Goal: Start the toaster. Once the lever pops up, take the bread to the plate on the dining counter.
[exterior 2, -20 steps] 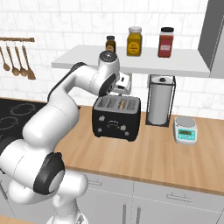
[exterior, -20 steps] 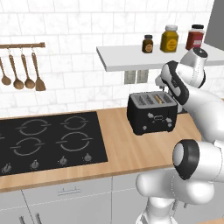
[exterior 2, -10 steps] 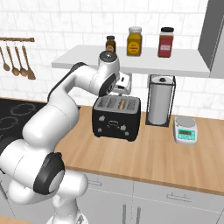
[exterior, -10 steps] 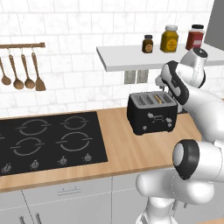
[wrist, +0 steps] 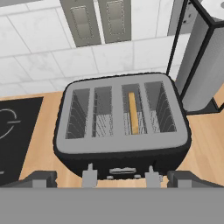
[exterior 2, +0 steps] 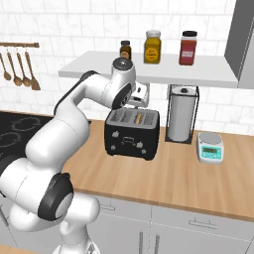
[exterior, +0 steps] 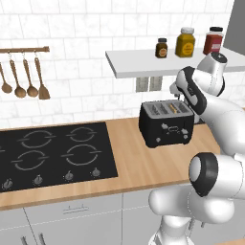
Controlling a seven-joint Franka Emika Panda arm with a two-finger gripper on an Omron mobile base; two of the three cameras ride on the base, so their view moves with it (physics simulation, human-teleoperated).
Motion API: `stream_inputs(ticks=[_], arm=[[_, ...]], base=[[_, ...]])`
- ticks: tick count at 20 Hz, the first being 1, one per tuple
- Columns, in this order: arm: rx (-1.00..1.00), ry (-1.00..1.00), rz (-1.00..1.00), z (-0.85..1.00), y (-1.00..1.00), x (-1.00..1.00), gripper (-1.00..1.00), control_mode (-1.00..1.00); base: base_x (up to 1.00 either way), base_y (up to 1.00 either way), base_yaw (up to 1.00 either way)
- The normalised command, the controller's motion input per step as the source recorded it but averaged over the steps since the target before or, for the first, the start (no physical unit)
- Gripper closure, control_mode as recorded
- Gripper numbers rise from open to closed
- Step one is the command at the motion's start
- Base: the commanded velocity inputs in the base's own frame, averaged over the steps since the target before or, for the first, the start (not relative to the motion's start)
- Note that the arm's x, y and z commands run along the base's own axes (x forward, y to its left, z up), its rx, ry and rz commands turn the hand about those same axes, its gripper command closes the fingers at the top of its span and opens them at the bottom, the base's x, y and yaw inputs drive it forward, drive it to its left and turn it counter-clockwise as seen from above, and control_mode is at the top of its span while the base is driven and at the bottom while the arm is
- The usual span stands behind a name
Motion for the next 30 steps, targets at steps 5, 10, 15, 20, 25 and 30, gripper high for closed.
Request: stream_inputs(ticks=[5,10,15,20,25,30], arm=[[0.00,0.00,0.00,0.00,0.00,0.00,-1.00,-1.00],[0.00,0.00,0.00,0.00,0.00,0.00,-1.00,-1.00],[0.00,0.00,0.00,0.00,0.00,0.00,-1.00,-1.00],[0.00,0.00,0.00,0.00,0.00,0.00,-1.00,-1.00],[0.00,0.00,0.00,0.00,0.00,0.00,-1.00,-1.00],[0.00,0.00,0.00,0.00,0.00,0.00,-1.00,-1.00]], base=[[0.00,0.00,0.00],[0.00,0.00,0.00],[0.00,0.00,0.00],[0.00,0.00,0.00],[0.00,0.00,0.00],[0.00,0.00,0.00]])
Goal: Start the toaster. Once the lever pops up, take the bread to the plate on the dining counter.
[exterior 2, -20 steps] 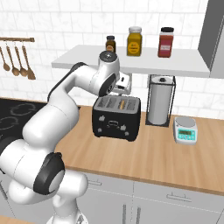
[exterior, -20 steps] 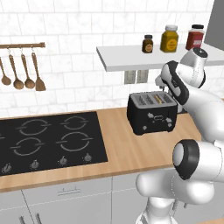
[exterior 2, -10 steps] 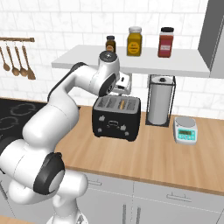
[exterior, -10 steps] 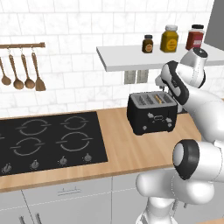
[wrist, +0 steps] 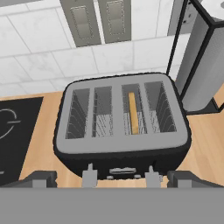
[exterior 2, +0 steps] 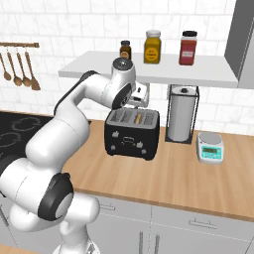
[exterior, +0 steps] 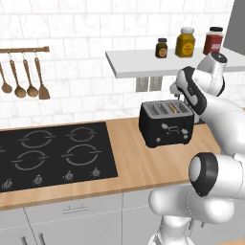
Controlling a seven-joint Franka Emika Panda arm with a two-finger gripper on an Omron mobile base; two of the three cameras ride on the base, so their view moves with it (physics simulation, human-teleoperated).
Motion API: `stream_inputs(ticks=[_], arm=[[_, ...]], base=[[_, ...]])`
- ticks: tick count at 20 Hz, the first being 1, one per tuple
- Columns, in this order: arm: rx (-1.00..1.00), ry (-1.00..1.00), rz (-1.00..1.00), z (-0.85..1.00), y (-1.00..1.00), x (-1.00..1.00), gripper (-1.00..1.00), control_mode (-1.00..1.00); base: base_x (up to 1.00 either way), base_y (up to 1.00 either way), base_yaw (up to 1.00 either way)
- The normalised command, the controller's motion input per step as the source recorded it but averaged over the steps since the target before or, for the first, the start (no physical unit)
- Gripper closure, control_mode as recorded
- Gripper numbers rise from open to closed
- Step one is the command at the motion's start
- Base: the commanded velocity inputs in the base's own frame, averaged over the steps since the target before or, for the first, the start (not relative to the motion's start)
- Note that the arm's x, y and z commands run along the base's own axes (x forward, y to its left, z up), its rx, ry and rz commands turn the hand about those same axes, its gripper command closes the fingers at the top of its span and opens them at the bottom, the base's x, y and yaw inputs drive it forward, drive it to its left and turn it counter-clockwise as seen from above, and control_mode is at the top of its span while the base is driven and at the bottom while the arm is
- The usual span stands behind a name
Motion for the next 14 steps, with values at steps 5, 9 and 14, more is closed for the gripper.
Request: stream_inputs(ticks=[5,9,14], arm=[[0.00,0.00,0.00,0.00,0.00,0.00,-1.00,-1.00],[0.00,0.00,0.00,0.00,0.00,0.00,-1.00,-1.00],[0.00,0.00,0.00,0.00,0.00,0.00,-1.00,-1.00]], base=[[0.00,0.00,0.00],[0.00,0.00,0.00],[0.00,0.00,0.00]])
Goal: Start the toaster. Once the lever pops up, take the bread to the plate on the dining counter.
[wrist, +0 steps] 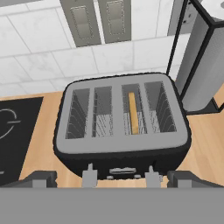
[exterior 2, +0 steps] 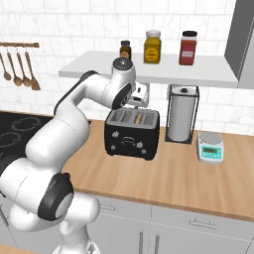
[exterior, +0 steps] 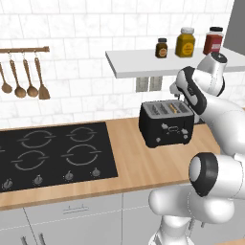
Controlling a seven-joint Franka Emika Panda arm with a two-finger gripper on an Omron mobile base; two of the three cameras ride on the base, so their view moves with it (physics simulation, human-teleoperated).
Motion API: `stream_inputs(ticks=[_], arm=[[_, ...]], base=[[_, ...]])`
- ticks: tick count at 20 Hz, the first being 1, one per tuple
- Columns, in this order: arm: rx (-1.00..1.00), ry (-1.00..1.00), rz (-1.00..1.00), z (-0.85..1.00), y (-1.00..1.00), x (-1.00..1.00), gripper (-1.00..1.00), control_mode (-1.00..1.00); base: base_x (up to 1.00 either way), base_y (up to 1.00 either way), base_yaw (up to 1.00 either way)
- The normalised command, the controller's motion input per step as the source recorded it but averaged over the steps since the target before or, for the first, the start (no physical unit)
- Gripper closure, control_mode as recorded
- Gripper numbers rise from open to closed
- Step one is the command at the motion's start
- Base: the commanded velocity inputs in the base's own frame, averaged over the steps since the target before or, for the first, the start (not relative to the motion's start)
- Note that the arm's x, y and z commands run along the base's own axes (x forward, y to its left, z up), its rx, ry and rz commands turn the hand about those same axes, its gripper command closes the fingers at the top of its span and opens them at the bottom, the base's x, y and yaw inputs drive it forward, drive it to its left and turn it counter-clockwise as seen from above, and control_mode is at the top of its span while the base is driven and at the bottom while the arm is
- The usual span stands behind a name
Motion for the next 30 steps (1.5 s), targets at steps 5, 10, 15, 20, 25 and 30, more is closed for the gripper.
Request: stream_inputs(ticks=[5,10,15,20,25,30], arm=[[0.00,0.00,0.00,0.00,0.00,0.00,-1.00,-1.00],[0.00,0.00,0.00,0.00,0.00,0.00,-1.00,-1.00],[0.00,0.00,0.00,0.00,0.00,0.00,-1.00,-1.00],[0.00,0.00,0.00,0.00,0.00,0.00,-1.00,-1.00],[0.00,0.00,0.00,0.00,0.00,0.00,-1.00,-1.00],[0.00,0.00,0.00,0.00,0.00,0.00,-1.00,-1.00]], base=[[0.00,0.00,0.00],[0.00,0.00,0.00],[0.00,0.00,0.00],[0.00,0.00,0.00],[0.00,0.00,0.00],[0.00,0.00,0.00]])
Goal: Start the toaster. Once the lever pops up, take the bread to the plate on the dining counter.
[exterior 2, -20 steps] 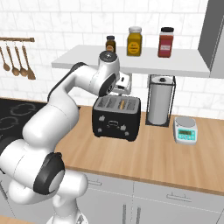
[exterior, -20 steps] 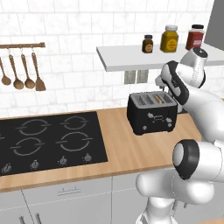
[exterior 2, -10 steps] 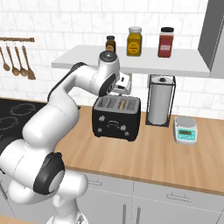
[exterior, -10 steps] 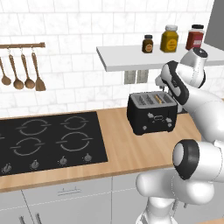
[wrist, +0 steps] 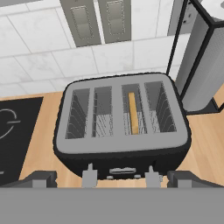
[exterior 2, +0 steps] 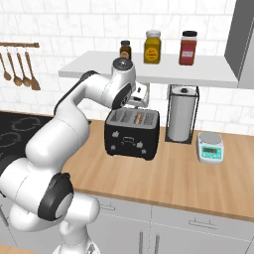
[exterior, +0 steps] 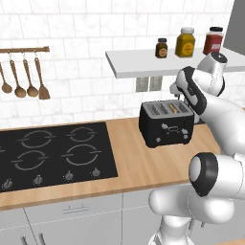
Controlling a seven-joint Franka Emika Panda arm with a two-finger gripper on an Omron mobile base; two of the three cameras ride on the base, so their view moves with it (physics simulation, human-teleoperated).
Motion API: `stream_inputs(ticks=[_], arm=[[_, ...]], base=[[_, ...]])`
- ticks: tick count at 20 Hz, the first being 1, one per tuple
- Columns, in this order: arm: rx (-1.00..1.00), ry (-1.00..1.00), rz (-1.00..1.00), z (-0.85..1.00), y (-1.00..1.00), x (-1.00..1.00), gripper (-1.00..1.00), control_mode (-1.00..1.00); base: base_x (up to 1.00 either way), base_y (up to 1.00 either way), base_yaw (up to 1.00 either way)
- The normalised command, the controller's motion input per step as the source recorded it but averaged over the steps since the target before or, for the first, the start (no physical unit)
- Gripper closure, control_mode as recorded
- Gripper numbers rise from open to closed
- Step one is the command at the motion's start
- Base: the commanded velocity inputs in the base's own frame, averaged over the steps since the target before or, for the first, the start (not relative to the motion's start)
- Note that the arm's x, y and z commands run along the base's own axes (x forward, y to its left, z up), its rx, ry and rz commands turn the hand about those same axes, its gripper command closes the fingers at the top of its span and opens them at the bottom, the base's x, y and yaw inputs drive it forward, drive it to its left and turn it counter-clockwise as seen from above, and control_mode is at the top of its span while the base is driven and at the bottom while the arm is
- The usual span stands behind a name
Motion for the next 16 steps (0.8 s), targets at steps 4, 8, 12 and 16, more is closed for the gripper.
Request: stream_inputs(ticks=[4,8,12,16], arm=[[0.00,0.00,0.00,0.00,0.00,0.00,-1.00,-1.00],[0.00,0.00,0.00,0.00,0.00,0.00,-1.00,-1.00],[0.00,0.00,0.00,0.00,0.00,0.00,-1.00,-1.00],[0.00,0.00,0.00,0.00,0.00,0.00,-1.00,-1.00]], base=[[0.00,0.00,0.00],[0.00,0.00,0.00],[0.00,0.00,0.00],[0.00,0.00,0.00]])
